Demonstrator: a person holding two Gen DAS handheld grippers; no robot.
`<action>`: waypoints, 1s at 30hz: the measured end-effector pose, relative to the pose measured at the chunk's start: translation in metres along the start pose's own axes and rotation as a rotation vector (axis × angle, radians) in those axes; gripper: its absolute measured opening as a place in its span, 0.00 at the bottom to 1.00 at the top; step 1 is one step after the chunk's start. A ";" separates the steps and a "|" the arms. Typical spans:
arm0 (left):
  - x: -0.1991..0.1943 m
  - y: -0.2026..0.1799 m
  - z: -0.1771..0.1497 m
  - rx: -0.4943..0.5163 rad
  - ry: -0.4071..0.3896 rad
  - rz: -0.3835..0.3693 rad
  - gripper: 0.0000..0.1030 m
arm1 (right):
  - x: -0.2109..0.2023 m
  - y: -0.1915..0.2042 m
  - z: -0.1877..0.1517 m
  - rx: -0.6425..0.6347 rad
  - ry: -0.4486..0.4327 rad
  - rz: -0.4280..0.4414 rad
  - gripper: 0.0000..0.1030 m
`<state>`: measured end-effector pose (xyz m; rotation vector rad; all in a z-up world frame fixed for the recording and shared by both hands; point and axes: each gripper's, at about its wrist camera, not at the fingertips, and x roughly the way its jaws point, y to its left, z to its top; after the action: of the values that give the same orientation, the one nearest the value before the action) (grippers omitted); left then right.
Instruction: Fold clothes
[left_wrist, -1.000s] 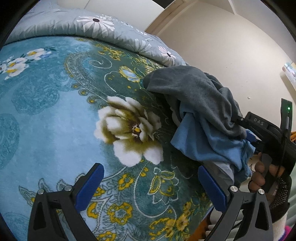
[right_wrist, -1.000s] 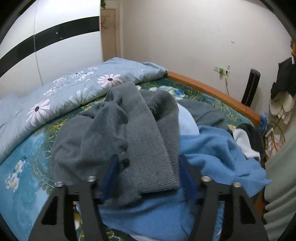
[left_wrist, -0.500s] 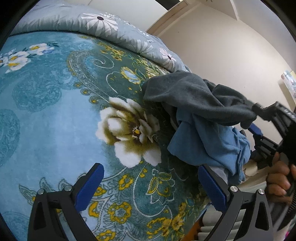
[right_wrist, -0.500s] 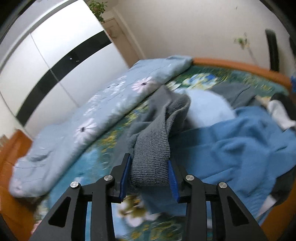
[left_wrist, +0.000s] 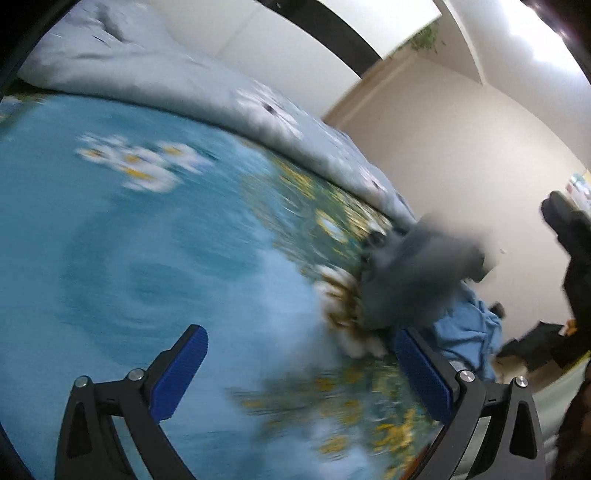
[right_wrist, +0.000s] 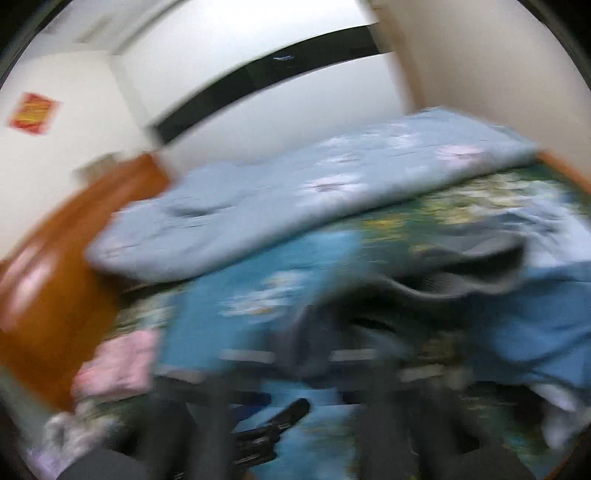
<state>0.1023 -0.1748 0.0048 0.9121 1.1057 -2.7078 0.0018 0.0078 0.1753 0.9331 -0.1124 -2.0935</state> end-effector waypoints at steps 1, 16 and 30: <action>-0.012 0.010 0.002 0.007 -0.007 0.038 1.00 | 0.003 0.014 0.000 -0.033 0.012 0.019 0.02; -0.069 0.070 -0.008 0.091 -0.097 0.150 1.00 | 0.039 -0.024 -0.021 -0.008 0.109 -0.229 0.75; -0.042 0.074 -0.016 -0.081 -0.125 -0.053 1.00 | 0.035 -0.177 -0.035 0.293 0.030 -0.381 1.00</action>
<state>0.1656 -0.2247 -0.0270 0.7012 1.2203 -2.6963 -0.1042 0.1075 0.0630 1.2378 -0.2469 -2.4563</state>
